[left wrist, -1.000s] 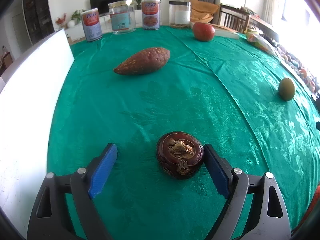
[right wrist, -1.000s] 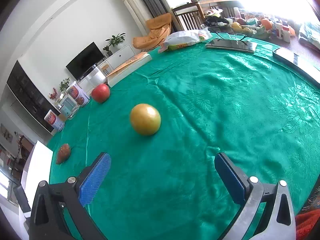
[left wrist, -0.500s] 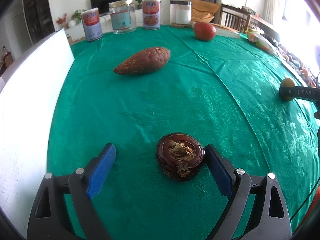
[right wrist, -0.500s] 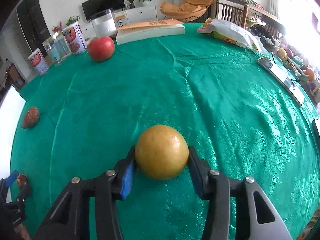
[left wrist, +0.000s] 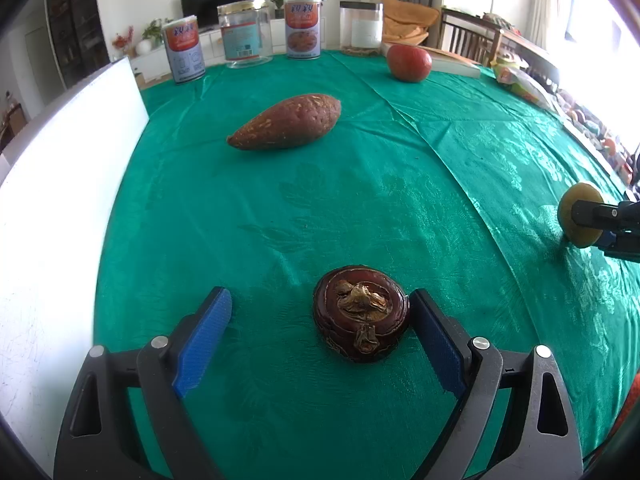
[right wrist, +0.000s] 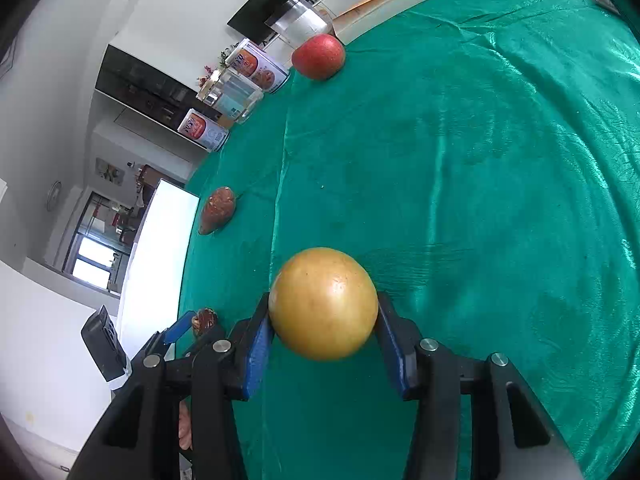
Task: Organize fruits
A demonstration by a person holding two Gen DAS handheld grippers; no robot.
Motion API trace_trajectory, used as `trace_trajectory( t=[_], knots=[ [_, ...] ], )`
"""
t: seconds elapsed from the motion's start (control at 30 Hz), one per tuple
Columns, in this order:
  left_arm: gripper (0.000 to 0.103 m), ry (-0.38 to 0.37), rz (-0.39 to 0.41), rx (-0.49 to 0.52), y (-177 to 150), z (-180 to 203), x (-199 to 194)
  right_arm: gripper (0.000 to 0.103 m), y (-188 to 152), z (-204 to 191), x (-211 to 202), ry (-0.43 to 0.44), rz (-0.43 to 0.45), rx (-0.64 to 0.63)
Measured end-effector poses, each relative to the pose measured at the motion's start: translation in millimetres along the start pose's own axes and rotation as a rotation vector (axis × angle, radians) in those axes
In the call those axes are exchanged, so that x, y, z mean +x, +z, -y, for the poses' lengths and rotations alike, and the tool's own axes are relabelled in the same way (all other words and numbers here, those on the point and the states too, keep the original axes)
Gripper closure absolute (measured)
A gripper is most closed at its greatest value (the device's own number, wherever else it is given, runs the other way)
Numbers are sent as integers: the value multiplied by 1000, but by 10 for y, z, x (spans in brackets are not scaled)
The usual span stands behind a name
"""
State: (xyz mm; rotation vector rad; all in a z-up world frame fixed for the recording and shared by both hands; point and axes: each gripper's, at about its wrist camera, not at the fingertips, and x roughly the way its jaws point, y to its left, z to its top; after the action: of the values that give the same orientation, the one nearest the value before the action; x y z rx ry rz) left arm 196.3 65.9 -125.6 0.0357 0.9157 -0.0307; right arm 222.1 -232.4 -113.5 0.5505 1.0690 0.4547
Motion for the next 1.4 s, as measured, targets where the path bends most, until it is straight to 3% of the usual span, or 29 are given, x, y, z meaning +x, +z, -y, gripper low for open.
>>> trace_trajectory(
  t=[0.2, 0.77, 1.17, 1.4],
  knots=[
    [11, 0, 0, 0, 2, -1, 0, 43, -11, 43, -203, -85, 41, -46],
    [11, 0, 0, 0, 1, -1, 2, 44, -123, 225, -629, -165, 188, 11],
    [11, -2, 0, -2, 0, -2, 2, 44, -88, 374, -744, -202, 196, 68],
    [13, -110, 6, -67, -110, -185, -146, 44, -160, 279, -822, -200, 189, 22]
  ],
)
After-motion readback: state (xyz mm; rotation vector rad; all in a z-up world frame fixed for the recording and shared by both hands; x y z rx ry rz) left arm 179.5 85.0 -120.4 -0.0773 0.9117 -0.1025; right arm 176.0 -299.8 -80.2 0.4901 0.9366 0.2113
